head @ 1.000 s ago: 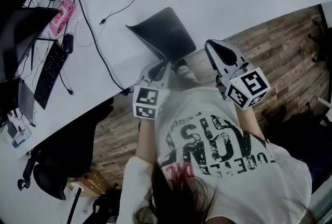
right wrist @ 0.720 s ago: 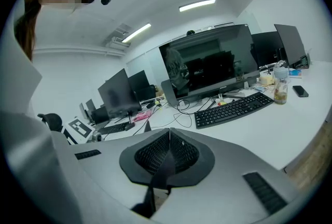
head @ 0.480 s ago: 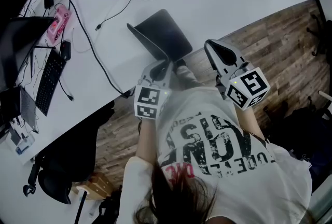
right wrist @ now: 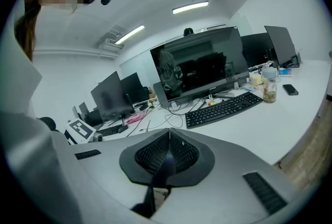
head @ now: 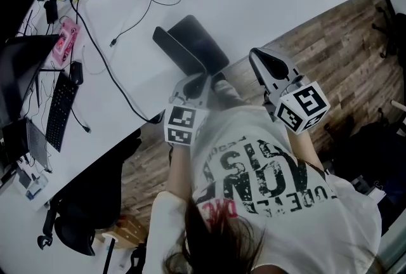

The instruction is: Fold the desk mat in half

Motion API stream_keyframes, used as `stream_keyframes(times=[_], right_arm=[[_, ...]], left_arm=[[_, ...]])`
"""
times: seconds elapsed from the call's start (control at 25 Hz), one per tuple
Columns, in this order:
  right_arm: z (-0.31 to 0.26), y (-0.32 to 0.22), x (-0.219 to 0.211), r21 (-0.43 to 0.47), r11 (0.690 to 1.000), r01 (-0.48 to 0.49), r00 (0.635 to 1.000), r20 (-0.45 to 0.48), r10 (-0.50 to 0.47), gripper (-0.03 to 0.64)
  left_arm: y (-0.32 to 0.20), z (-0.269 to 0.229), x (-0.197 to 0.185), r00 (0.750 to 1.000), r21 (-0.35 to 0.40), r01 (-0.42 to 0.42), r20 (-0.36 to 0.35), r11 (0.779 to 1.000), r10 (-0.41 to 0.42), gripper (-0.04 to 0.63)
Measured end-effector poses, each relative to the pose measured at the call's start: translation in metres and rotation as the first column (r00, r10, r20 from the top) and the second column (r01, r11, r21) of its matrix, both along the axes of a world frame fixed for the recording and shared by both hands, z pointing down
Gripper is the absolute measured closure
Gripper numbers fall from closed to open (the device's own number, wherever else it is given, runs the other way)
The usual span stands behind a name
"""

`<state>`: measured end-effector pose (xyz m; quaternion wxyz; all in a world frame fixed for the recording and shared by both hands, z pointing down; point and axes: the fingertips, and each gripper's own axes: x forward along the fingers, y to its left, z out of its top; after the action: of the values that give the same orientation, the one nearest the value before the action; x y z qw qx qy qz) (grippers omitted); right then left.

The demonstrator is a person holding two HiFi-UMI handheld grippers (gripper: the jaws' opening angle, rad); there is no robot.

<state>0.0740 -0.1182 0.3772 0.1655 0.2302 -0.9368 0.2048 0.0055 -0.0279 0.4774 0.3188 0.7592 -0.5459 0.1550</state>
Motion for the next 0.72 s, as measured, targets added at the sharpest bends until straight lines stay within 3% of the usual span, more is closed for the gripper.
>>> stream_keyframes(times=[0.72], right_arm=[[-0.001, -0.013, 0.032, 0.01, 0.993, -0.116, 0.993, -0.011, 0.116, 0.615]], left_arm=[[-0.025, 0.016, 0.023, 0.993, -0.017, -0.115, -0.017, 0.993, 0.115, 0.581]])
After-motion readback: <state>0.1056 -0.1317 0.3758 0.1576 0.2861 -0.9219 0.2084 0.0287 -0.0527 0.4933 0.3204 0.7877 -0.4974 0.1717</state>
